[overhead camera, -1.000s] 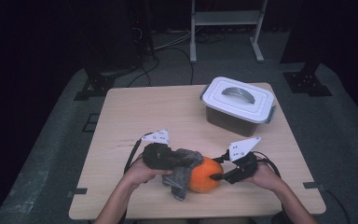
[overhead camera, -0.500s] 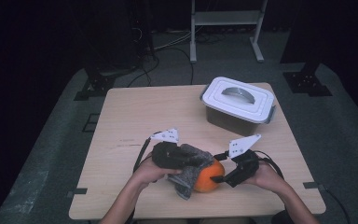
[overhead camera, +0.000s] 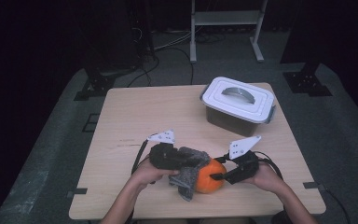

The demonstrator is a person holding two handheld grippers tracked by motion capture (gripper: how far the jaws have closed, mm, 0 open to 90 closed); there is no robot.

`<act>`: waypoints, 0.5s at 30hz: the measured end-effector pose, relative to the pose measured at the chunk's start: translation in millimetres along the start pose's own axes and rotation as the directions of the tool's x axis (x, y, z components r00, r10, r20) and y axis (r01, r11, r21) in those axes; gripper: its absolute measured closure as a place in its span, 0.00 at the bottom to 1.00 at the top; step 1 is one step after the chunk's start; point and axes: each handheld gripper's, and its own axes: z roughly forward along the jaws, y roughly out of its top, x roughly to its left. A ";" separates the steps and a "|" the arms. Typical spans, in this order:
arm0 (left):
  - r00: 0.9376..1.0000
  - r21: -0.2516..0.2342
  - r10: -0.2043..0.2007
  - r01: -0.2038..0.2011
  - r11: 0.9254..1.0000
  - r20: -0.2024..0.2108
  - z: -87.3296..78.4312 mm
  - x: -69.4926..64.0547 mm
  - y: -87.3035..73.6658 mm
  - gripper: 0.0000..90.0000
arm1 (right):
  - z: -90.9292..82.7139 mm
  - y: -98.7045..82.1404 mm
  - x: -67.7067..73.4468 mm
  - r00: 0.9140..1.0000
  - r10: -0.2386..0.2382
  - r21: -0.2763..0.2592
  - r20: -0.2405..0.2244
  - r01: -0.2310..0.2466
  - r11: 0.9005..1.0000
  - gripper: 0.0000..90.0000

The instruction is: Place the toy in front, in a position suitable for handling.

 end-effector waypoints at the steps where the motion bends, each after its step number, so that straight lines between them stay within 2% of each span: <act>1: 1.000 -0.002 -0.001 0.001 1.000 -0.003 -1.7 1.2 -2.2 0.84 | -0.4 -0.3 0.1 1.000 -0.001 0.001 0.000 0.001 1.000 0.49; 5: 0.999 -0.001 -0.023 0.023 1.000 -0.025 -6.5 5.6 -9.8 0.84 | -2.9 -2.6 -1.1 1.000 0.000 -0.002 -0.002 0.000 1.000 0.50; 8: 0.999 -0.007 -0.034 0.034 0.999 -0.019 -7.1 8.1 -13.0 0.84 | -4.6 -4.4 -2.2 1.000 0.008 -0.009 -0.004 -0.008 1.000 0.52; 12: 1.000 -0.016 -0.025 0.025 1.000 -0.012 -8.4 6.4 -10.5 0.84 | -3.6 -0.7 0.0 1.000 -0.019 -0.038 -0.007 0.018 0.999 0.56; 15: 1.000 -0.019 -0.009 0.008 1.000 -0.025 -15.9 4.3 -7.1 0.84 | -1.9 3.9 -1.2 0.999 -0.016 -0.070 -0.030 0.014 0.997 0.58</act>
